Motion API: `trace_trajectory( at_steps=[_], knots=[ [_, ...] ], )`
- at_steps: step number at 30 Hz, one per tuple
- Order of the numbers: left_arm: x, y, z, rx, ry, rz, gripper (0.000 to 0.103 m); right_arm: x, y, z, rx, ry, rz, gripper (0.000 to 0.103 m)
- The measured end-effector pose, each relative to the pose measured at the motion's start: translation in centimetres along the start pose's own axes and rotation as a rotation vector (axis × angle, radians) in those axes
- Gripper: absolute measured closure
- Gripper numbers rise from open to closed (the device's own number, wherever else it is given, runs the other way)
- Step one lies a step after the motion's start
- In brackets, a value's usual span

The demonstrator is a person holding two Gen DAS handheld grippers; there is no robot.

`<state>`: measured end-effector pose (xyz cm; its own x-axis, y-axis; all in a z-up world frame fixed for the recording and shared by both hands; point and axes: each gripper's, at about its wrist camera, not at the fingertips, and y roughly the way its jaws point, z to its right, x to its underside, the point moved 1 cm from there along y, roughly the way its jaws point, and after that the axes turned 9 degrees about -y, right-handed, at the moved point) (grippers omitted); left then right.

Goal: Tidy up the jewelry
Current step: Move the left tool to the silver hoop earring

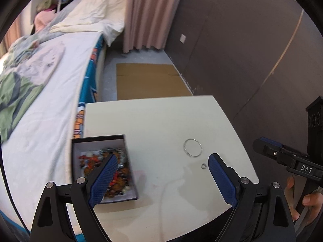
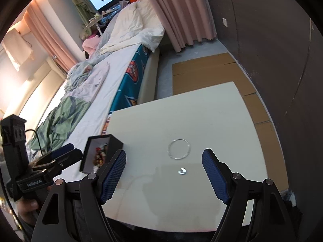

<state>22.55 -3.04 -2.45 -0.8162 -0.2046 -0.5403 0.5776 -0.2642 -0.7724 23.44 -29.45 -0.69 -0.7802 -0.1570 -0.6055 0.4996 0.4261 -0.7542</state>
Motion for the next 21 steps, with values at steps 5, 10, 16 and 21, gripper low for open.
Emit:
trace_trajectory(
  at_steps=[5, 10, 16, 21],
  knots=[
    [-0.2, 2.6, 2.1, -0.017, 0.029, -0.062, 0.02, 0.8, 0.8, 2.7, 0.0, 0.027, -0.008, 0.025],
    [-0.4, 5.3, 3.5, -0.044, 0.027, -0.146, 0.035, 1.6, 1.4, 5.6, -0.009, 0.065, -0.011, 0.025],
    [-0.2, 7.8, 5.4, -0.103, 0.044, -0.206, 0.047, 2.9, 2.3, 8.4, -0.04, 0.102, -0.003, 0.025],
    [0.1, 10.2, 6.5, -0.151, 0.04, -0.261, 0.053, 4.0, 3.4, 10.2, -0.081, 0.133, 0.013, 0.025]
  ],
)
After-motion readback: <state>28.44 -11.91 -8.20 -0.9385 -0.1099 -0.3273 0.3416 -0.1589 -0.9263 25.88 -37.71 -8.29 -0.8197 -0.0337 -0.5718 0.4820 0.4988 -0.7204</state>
